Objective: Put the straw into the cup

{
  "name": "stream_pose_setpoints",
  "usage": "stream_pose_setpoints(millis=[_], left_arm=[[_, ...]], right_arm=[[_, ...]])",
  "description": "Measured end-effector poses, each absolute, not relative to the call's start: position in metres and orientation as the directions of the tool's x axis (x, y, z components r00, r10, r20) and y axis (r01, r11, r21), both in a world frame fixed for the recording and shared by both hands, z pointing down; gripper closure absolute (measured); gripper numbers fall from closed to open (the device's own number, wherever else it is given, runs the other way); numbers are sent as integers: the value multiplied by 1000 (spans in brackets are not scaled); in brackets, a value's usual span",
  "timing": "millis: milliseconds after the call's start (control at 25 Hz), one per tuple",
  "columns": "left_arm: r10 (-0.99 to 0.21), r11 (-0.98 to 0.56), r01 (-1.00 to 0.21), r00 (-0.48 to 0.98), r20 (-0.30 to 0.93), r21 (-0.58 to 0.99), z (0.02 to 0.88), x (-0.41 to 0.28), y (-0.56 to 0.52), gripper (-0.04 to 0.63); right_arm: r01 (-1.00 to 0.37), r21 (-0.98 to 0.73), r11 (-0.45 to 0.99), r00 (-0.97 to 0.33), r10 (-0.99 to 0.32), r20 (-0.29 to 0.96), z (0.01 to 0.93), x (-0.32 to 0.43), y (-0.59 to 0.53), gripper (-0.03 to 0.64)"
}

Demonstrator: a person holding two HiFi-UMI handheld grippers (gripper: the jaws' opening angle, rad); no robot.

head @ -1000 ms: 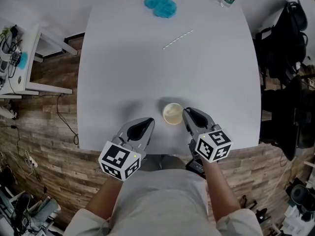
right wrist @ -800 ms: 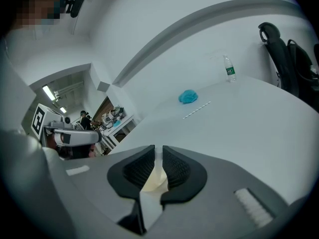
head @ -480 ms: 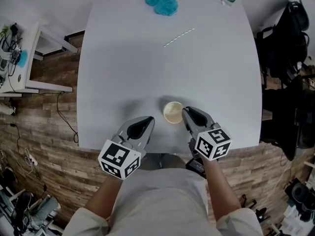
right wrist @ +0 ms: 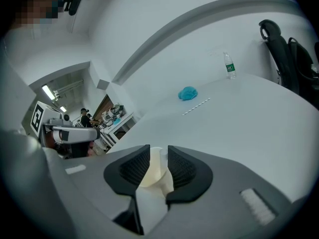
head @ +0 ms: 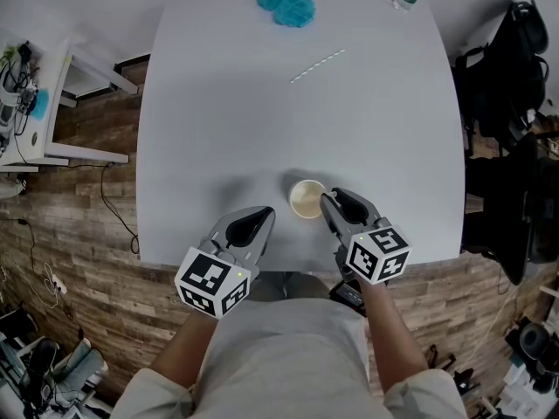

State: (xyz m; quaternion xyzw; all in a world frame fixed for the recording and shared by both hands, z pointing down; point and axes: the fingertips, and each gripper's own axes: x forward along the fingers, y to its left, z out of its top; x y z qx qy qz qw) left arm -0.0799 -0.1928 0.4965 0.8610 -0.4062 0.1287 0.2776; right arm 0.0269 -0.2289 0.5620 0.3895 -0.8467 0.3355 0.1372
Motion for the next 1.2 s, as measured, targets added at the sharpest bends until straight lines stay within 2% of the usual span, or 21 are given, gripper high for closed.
stream_pose_setpoints(millis=[200,960,1080,1200], left_arm=[[-626,-518,-770,638,447,374,495,-78,-192,577],[-635,-541,-760,650,418,360,479,-65,-187,577],[-637,-540,-760,650,415,360,477,-63,-183,577],[-641,-540,-761,649,411,359,475,-62,-180,577]], right_arm=[[-756,-460,465,-654,-566,502,563,29,-228,479],[-759,-450,470,-649,-594,475,547,41,-220,483],[-759,-441,478,-650,-602,464,540,44,-218,527],[-759,-434,485,-649,-613,450,532,45,-215,606]])
